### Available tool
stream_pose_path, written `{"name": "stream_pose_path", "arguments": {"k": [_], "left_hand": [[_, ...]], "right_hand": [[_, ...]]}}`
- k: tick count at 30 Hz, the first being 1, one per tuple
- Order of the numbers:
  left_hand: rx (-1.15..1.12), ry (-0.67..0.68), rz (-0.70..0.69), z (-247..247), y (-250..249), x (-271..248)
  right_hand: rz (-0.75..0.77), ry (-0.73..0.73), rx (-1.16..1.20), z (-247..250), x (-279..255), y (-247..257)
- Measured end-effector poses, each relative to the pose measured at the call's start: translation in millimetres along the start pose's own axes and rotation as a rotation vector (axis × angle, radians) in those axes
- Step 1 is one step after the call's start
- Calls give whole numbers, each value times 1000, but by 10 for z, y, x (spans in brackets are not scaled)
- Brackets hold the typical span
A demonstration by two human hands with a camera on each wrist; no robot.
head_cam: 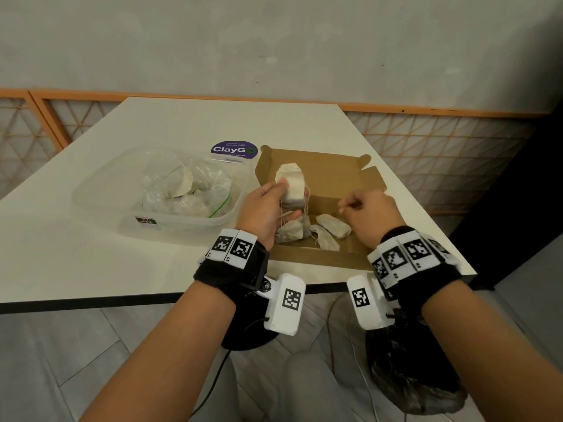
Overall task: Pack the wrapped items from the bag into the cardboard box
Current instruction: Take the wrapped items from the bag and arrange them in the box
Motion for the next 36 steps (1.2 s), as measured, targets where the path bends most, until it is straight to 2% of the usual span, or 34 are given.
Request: {"name": "stream_pose_path", "arguments": {"k": [5, 10, 13, 16, 18, 21, 27, 29, 32, 34, 36], "left_hand": [[2, -14, 10, 16, 16, 13], [30, -42, 29, 51, 42, 27], [65, -60, 36, 73, 50, 32], [104, -72, 27, 81, 51, 35], [132, -79, 12, 75, 36, 26], [171, -49, 10, 33, 30, 14], [189, 38, 54, -46, 49, -32], [219, 69, 68, -66, 62, -30], [268, 98, 10, -91, 47, -24], [238, 32, -27, -29, 20, -1], [172, -41, -38, 44, -8, 20]], "right_hand": [[-20, 145, -334, -324, 15, 80], [-121, 236, -306, -442, 28, -59], [-138, 168, -78, -325, 35, -77], [-72, 7, 453, -37, -36, 60], [17, 1, 680, 73, -74, 221], [107, 22, 592, 57, -53, 430], [71, 19, 271, -99, 75, 499], [35, 18, 266, -122, 122, 478], [-45, 57, 408, -182, 167, 423], [-134, 78, 509, -210, 190, 321], [-180, 118, 424, -269, 208, 212]]}}
Point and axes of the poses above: each hand's wrist, its own x-axis towards the middle knuckle, its own z-axis out of the back of the hand, y = z × x, the point moved 9 cm from there along x, towards the middle knuckle, and after that the axes turned 14 degrees about -x, right-handed, at the moved point
